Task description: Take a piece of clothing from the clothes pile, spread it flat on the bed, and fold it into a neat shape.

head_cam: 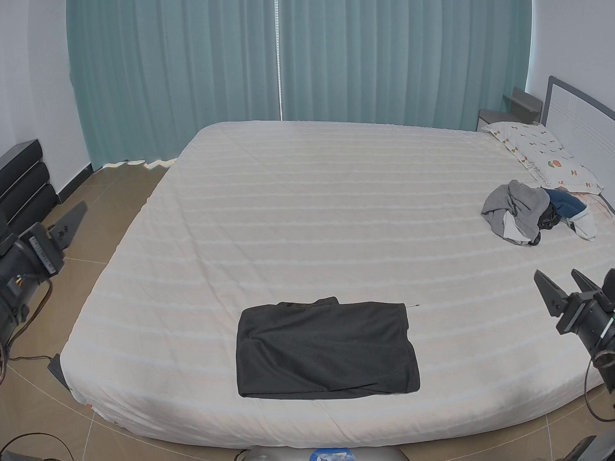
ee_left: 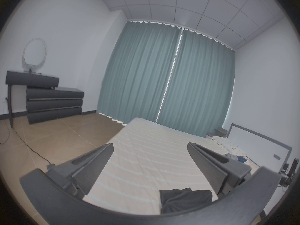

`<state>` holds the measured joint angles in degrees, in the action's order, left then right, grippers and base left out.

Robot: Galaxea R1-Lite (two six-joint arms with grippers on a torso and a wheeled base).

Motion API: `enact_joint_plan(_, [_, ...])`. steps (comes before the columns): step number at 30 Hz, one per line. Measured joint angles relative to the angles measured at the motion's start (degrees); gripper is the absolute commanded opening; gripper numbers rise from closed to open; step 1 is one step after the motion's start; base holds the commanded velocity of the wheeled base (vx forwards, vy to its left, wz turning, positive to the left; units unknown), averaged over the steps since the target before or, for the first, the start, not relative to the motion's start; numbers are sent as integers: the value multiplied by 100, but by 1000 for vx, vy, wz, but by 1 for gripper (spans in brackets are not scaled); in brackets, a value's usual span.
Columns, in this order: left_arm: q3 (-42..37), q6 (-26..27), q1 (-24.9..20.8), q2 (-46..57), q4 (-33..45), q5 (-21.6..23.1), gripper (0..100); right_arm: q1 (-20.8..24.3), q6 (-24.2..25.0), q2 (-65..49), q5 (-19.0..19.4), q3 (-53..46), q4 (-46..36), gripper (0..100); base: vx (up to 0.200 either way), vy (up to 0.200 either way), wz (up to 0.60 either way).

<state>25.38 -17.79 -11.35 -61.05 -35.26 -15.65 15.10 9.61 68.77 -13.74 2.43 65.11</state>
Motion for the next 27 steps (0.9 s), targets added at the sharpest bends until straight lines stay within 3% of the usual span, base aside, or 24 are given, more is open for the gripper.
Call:
enact_joint_plan(6, [-240, 274, 30, 1331, 1158, -176, 100, -450, -327, -1515, -18, 0, -1798, 100, 0, 0, 0])
enact_joint_plan(12, [-290, 397, 105, 2644, 2250, -266, 100, -909, -463, -2935, -7, 357, -4146, 100, 0, 0, 0])
enact_joint_plan(22, [-258, 783, 490, 4077, 3402, -341, 100, -1368, -638, -5019, 154, 1467, -7828, 100, 0, 0, 0])
enact_joint_plan(27, [-282, 1328, 840, 4808, 3788, -347, 100, -1451, -764, -5989, 354, 1868, -8536, 100, 0, 0, 0])
